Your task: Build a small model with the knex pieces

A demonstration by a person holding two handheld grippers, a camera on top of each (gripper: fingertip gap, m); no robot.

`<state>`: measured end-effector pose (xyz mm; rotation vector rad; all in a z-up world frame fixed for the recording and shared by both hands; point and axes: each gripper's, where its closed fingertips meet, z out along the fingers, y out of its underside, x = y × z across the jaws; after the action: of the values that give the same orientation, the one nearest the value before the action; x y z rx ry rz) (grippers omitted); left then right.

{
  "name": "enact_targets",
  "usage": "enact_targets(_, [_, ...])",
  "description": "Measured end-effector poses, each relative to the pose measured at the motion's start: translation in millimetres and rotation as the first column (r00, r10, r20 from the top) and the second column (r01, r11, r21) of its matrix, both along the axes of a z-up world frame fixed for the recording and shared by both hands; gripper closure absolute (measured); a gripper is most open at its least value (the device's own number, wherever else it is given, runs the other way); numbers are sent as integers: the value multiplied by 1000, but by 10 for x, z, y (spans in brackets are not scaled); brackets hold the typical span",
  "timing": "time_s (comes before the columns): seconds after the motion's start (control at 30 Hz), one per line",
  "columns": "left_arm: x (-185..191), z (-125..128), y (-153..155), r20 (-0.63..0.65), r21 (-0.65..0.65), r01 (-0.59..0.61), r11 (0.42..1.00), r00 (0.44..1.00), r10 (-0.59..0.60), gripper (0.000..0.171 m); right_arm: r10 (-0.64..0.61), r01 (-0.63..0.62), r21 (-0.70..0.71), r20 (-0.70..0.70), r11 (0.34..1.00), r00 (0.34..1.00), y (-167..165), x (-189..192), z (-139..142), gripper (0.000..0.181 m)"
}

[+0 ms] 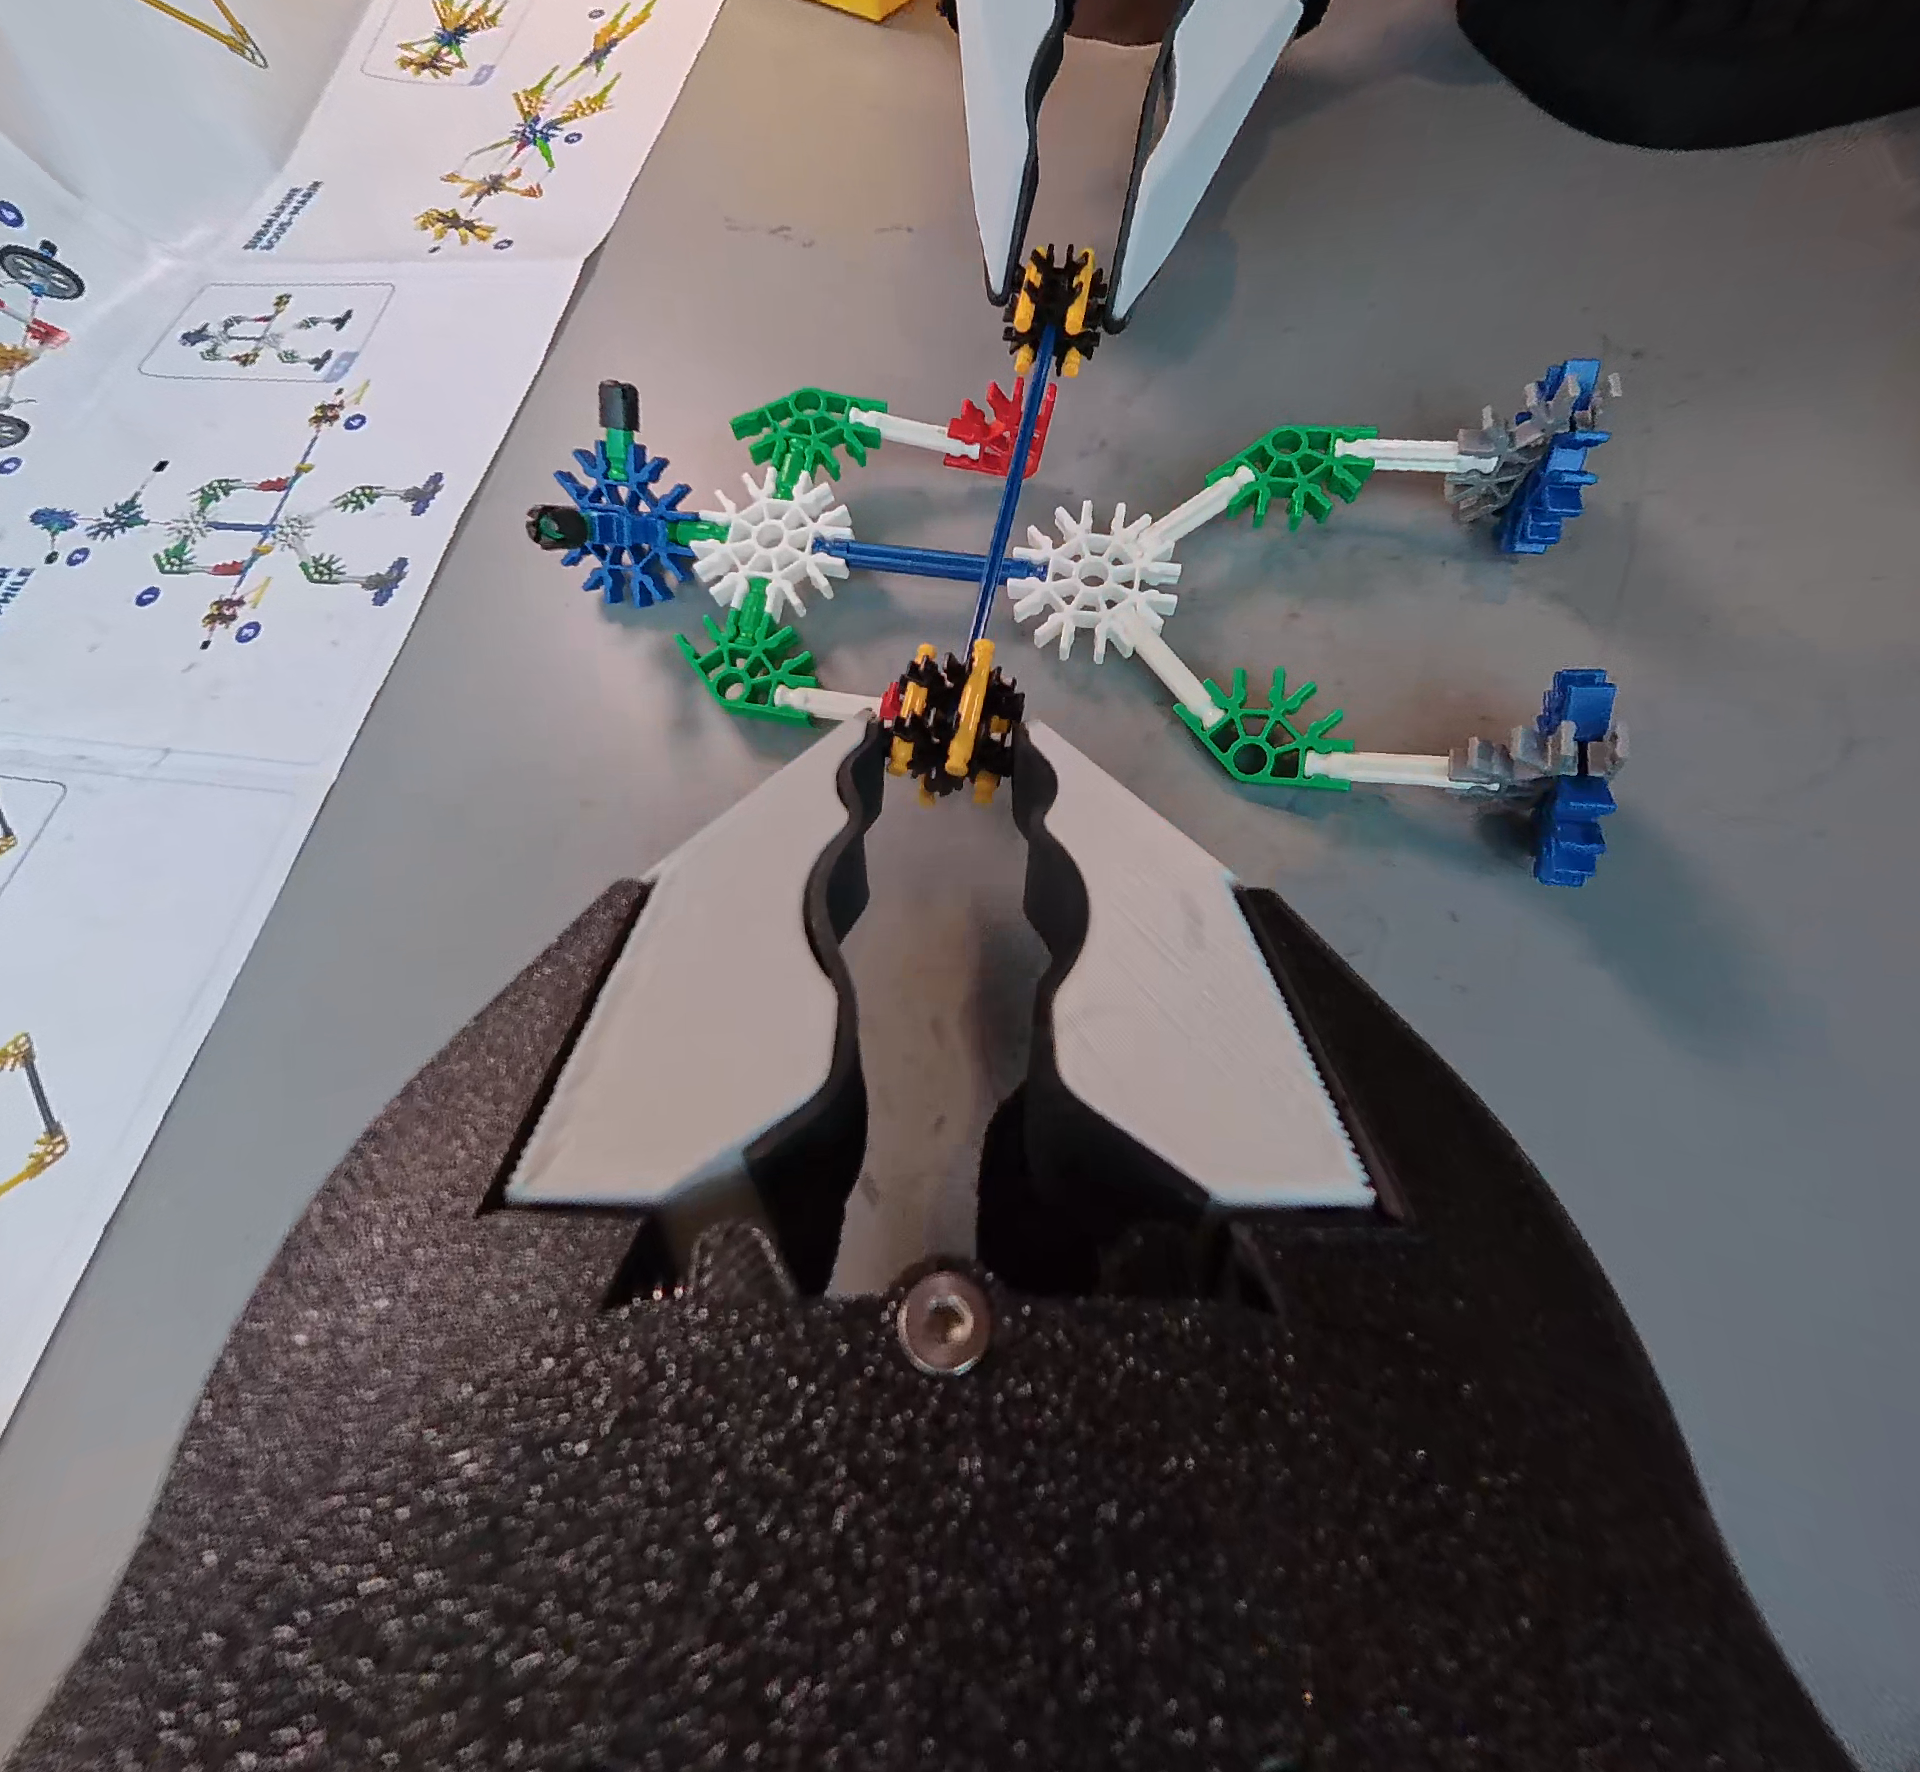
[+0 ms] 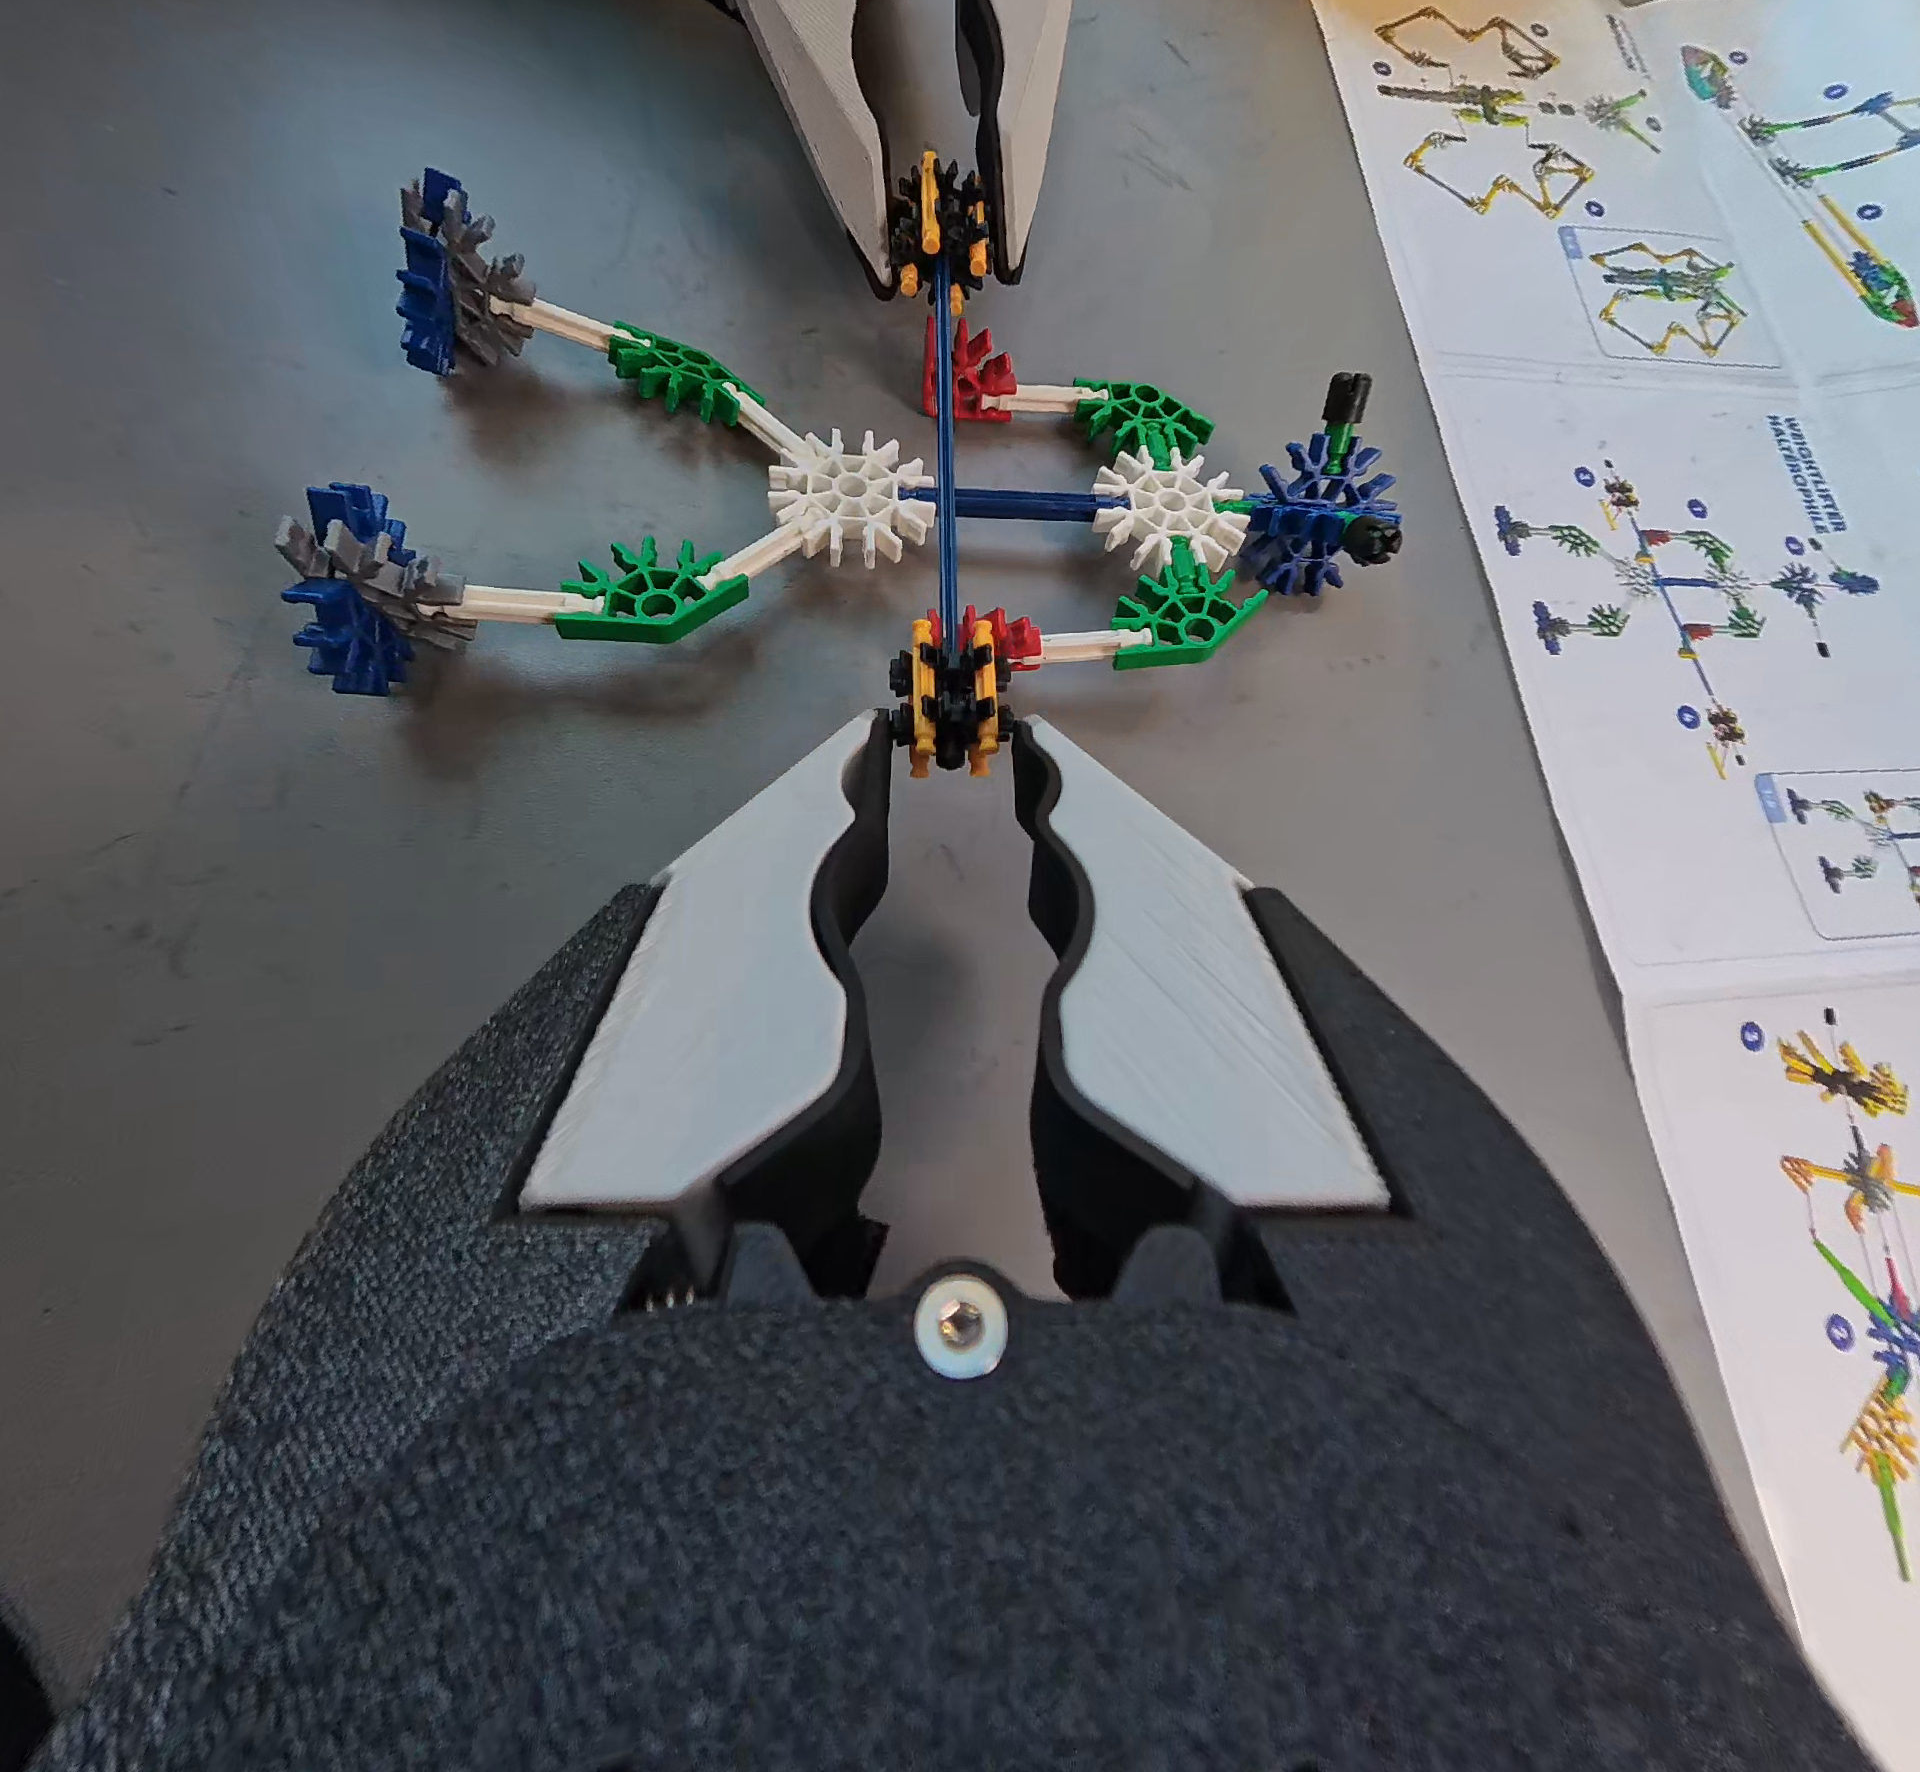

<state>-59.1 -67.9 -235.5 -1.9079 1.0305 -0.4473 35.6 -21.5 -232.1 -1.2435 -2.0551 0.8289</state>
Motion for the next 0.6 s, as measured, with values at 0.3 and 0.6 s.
enact_targets(0.3, [-10,-66,9,-38,-13,-11,1000,999,11,147,1,-1,3,9,1000,1000,-6,5,-31,159])
enact_targets(0.6, [-18,-91,5,-62,-8,-17,1000,998,16,147,3,-3,0,22,1000,1000,-20,5,-69,159])
